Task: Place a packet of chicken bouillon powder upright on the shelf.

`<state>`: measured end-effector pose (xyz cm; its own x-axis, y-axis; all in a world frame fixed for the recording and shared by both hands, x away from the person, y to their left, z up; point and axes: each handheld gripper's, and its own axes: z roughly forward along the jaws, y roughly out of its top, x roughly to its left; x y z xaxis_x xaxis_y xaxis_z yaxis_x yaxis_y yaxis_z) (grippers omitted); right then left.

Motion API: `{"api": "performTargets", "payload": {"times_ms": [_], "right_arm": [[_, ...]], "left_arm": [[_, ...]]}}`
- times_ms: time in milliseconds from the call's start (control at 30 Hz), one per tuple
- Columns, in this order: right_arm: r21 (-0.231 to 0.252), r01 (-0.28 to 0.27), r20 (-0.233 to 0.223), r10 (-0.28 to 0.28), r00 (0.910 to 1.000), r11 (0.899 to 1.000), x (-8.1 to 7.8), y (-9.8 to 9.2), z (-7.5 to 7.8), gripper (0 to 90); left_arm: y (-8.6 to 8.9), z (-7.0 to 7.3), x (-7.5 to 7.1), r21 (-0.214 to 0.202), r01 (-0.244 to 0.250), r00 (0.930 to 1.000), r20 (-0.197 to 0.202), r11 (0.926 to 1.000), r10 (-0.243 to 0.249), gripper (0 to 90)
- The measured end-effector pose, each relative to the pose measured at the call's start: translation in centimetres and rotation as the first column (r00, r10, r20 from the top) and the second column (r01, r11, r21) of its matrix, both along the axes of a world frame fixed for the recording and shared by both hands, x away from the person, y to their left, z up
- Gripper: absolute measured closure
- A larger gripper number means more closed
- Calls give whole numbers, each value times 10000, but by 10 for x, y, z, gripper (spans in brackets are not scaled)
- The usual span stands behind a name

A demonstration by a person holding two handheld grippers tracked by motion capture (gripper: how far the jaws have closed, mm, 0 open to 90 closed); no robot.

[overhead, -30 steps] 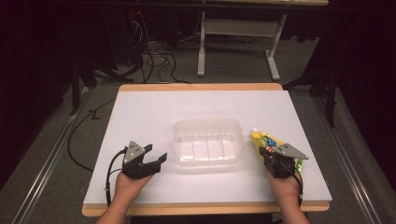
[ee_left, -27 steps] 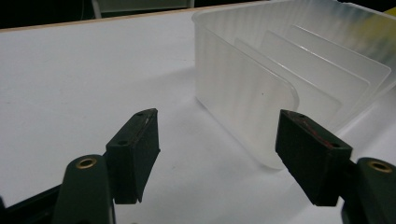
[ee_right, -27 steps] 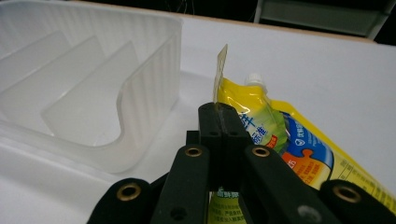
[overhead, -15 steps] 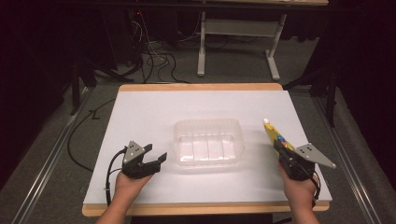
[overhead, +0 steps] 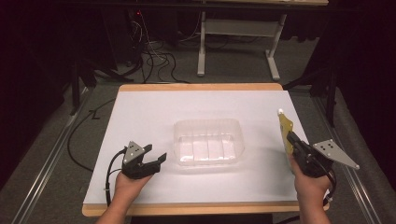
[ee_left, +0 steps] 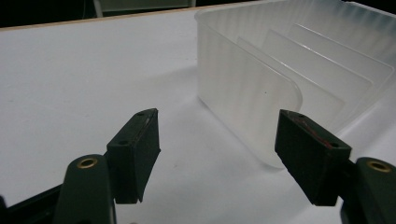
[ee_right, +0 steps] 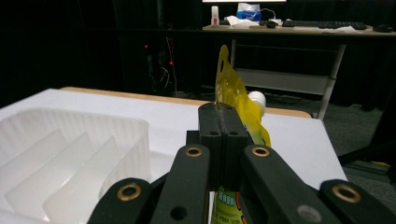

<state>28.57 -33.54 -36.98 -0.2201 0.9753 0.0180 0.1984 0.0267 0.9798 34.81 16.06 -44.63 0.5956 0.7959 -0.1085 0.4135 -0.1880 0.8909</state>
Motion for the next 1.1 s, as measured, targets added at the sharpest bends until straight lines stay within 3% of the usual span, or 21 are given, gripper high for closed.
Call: {"api": "performTargets", "payload": {"times_ms": [233, 433, 567, 900, 1100], "right_arm": [[805, -74, 265, 53, 9996, 9967, 20, -1, 9, 900], [1026, -57, 374, 18, 9993, 9947, 43, 0, 14, 900], [1094, -4, 454, -46, 9990, 9940, 49, -2, 11, 900], [1034, 162, 673, -232, 9975, 9945, 22, -16, -4, 900], [1038, 421, 429, -468, 9980, 9937, 5, -24, -15, 900]], "left_arm": [[1, 0, 0, -12, -56, 10000, -23, 10000, 56, 312], [2, 0, 0, -24, -38, 10000, -32, 10000, 37, 313], [2, -1, 0, -3, -8, 10000, -35, 10000, 8, 313], [1, -1, 0, 5, 36, 10000, -23, 10000, -36, 314], [-4, 0, -3, -18, 218, 9997, 117, 9998, -218, 316]]}}
